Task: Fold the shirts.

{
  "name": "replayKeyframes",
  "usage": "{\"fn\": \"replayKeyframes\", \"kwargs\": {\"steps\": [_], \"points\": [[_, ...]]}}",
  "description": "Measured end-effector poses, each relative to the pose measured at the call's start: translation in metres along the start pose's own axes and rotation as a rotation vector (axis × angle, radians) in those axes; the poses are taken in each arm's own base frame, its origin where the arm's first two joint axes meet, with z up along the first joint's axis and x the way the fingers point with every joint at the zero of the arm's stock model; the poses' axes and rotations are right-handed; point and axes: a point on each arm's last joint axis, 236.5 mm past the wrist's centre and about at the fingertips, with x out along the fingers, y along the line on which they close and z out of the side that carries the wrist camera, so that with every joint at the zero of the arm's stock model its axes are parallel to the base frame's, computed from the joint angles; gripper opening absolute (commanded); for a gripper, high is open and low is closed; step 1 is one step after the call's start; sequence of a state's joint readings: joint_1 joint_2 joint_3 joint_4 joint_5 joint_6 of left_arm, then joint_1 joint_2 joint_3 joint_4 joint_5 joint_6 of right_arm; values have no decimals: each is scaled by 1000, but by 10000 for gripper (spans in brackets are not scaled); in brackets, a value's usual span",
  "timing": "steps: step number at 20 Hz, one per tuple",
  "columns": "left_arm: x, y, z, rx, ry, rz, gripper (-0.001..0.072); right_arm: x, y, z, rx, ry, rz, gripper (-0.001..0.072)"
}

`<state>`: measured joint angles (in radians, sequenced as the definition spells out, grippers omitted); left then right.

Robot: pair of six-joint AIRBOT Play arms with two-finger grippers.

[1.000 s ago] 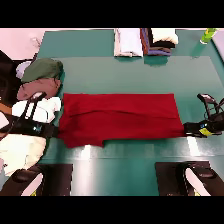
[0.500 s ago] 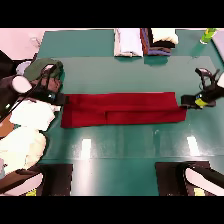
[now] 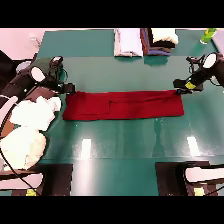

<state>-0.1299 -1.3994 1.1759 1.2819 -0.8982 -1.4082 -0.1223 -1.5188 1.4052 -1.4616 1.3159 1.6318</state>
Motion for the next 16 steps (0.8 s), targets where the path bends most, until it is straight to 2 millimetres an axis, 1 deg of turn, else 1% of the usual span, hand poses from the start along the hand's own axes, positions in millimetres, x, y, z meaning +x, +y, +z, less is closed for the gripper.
{"fn": "replayKeyframes", "kwargs": {"steps": [1,2,4,5,6,7,9,11,14,16], "points": [[0,-1,2,0,-2,-2,457,0,3,6,4,-13,22,492],[-2,-2,5,-2,-6,-5,411,-1,4,12,8,-28,36,492],[-7,-4,9,-1,-8,-11,84,-7,0,21,14,-51,49,492],[-10,-7,10,-2,-3,-19,23,-9,-4,21,18,-54,56,494],[-13,-9,11,-2,0,-25,23,-11,-10,19,26,-52,55,546],[-14,-12,10,-5,10,-35,23,-10,-18,13,38,-43,53,580],[-16,-17,9,-15,20,-57,23,-2,-35,-3,75,-6,53,578],[-17,-26,8,-30,27,-88,22,12,-52,-21,117,34,49,573],[-16,-50,5,-11,38,-132,22,33,-60,-40,147,68,57,571],[-14,-69,3,21,43,-154,23,41,-57,-44,149,65,75,568]]}}
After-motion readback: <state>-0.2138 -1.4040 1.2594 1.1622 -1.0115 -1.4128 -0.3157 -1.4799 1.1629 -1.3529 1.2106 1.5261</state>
